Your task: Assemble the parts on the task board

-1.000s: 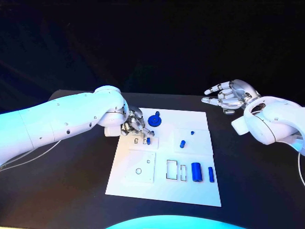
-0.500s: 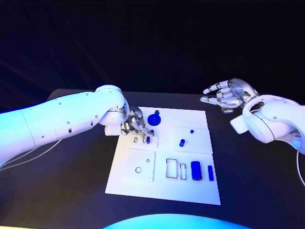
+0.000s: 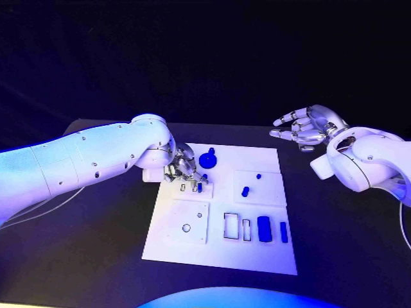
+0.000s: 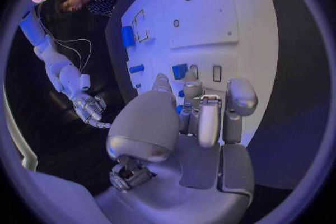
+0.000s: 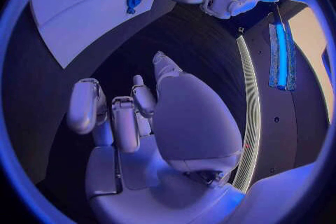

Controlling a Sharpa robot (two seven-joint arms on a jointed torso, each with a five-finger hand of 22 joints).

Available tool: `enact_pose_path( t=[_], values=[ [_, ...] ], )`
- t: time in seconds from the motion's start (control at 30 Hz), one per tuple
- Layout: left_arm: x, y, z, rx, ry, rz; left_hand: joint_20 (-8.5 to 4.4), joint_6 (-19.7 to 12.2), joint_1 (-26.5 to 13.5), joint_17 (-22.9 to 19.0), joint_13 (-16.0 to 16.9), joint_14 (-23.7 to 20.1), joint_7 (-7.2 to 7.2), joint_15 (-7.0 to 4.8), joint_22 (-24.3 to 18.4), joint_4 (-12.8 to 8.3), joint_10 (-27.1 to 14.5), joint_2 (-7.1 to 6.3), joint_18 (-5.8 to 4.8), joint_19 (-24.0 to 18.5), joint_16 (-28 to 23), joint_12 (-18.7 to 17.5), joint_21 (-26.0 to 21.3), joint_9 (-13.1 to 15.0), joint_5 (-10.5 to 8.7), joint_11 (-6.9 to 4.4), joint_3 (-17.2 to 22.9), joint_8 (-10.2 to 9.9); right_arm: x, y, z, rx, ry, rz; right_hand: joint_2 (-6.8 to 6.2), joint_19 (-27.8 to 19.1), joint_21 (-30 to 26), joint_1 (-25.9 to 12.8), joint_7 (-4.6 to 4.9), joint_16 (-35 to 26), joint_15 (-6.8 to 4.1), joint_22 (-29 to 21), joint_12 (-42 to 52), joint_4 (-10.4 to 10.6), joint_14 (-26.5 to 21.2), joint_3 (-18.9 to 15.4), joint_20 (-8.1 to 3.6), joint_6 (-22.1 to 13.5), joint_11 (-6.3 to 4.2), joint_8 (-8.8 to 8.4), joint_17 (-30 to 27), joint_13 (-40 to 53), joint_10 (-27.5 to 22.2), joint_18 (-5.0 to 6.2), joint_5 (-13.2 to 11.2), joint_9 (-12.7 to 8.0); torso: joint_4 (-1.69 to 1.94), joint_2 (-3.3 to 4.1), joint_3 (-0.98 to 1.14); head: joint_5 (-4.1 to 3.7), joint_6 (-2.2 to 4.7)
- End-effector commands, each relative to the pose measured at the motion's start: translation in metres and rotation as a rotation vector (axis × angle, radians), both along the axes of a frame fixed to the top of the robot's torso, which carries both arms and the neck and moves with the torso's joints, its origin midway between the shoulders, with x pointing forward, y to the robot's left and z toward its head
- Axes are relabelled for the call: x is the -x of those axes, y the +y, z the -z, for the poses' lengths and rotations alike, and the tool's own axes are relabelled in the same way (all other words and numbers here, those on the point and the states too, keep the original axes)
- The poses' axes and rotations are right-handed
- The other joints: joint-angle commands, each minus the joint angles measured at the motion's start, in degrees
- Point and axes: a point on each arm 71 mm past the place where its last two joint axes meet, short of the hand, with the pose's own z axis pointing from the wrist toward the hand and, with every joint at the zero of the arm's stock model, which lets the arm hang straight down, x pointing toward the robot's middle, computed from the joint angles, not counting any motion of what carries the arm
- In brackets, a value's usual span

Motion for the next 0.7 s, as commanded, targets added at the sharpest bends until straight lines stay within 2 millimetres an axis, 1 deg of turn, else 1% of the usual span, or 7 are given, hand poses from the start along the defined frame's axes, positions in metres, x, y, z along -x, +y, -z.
enact_pose_path(
  t=[0.03,0.27,0.37,0.53,0.6,0.7],
  values=[
    [0.0015,-0.0029,0.0005,0.003,0.018,0.021,0.06,0.5,0.6,10.8,0.1,4.3,0.0,-0.2,0.1,0.0,0.4,0.06,-0.5,0.3,0.4,0.1,0.3,0.1,0.34,-0.27,-0.3,-0.3,0.0,0.0025,0.0007,0.009,0.001,-0.022,-0.04,-0.4,-0.2,-0.5,-0.09,-0.2,0.35,0.9,-0.2,0.0,3.0,-0.4,0.03,-0.4,0.0,0.26,3.4,-0.1,-0.5,0.69,0.1,-0.1,0.03,0.05,0.04,-0.04,-0.08],
    [0.002,-0.0036,0.0009,0.002,0.022,0.026,0.01,1.0,1.2,10.9,0.2,4.3,-0.18,-0.32,0.1,0.0,0.6,0.26,-0.5,0.3,0.4,0.1,0.3,0.2,0.4,-0.43,-0.4,-0.2,-0.0006,0.0034,0.0022,0.01,0.003,-0.024,0.01,-0.5,-0.3,-0.5,-0.1,-0.2,0.34,0.8,-0.2,0.0,3.0,-0.4,0.03,-0.4,0.0,0.31,3.3,-0.1,-0.5,0.72,0.1,-0.1,0.09,0.06,0.1,0.03,-0.3],
    [0.0021,-0.0038,0.0011,0.002,0.023,0.027,-0.04,1.2,1.9,11.0,0.3,4.3,-0.3,-0.42,0.3,0.0,0.8,0.49,-0.53,0.3,0.4,0.1,0.5,0.3,0.44,-0.54,-0.4,-0.3,-0.0007,0.0035,0.0024,0.01,0.003,-0.023,0.01,-0.5,-0.3,-0.5,-0.1,-0.2,0.34,0.8,-0.2,0.0,3.0,-0.4,0.03,-0.4,0.0,0.31,3.3,-0.1,-0.5,0.72,0.1,-0.1,0.04,0.02,0.04,0.06,-0.4],
    [0.002,-0.0045,0.0016,0.001,0.024,0.029,-0.11,1.3,2.9,11.0,0.4,4.4,-0.41,-0.53,0.4,0.0,0.9,0.86,-0.54,0.3,0.5,0.1,0.6,0.4,0.51,-0.66,-0.3,-0.4,-0.0008,0.0037,0.0025,0.01,0.002,-0.023,0.01,-0.5,-0.3,-0.5,-0.1,-0.2,0.34,0.8,-0.2,0.0,3.0,-0.4,0.03,-0.4,0.0,0.31,3.3,-0.1,-0.5,0.72,0.1,-0.1,-0.01,0.03,0.02,0.05,-0.5],
    [0.0018,-0.0046,0.0017,0.0,0.023,0.027,-0.19,1.5,4.0,11.1,0.5,4.4,-0.55,-0.65,0.6,0.0,1.1,1.52,-0.57,0.3,0.5,0.0,0.7,0.4,0.55,-0.79,0.0,-0.6,-0.0007,0.0038,0.0025,0.01,0.002,-0.023,0.01,-0.5,-0.3,-0.5,-0.1,-0.2,0.34,0.8,-0.2,0.0,3.0,-0.4,0.03,-0.4,0.0,0.31,3.3,-0.1,-0.5,0.72,0.1,-0.1,-0.02,0.04,0.04,0.06,-0.5],
    [0.0017,-0.0048,0.002,-0.003,0.022,0.026,-0.25,1.6,4.7,11.1,0.5,4.4,-0.63,-0.72,0.7,0.0,1.1,1.86,-0.57,0.3,0.5,0.0,0.8,0.5,0.54,-0.87,0.1,-0.8,-0.0006,0.0039,0.0026,0.01,0.003,-0.024,0.01,-0.5,-0.3,-0.5,-0.1,-0.2,0.34,0.8,-0.2,0.0,3.0,-0.4,0.03,-0.4,0.0,0.31,3.3,-0.1,-0.5,0.72,0.1,-0.1,-0.03,0.03,0.04,0.01,-0.61]
  ],
)
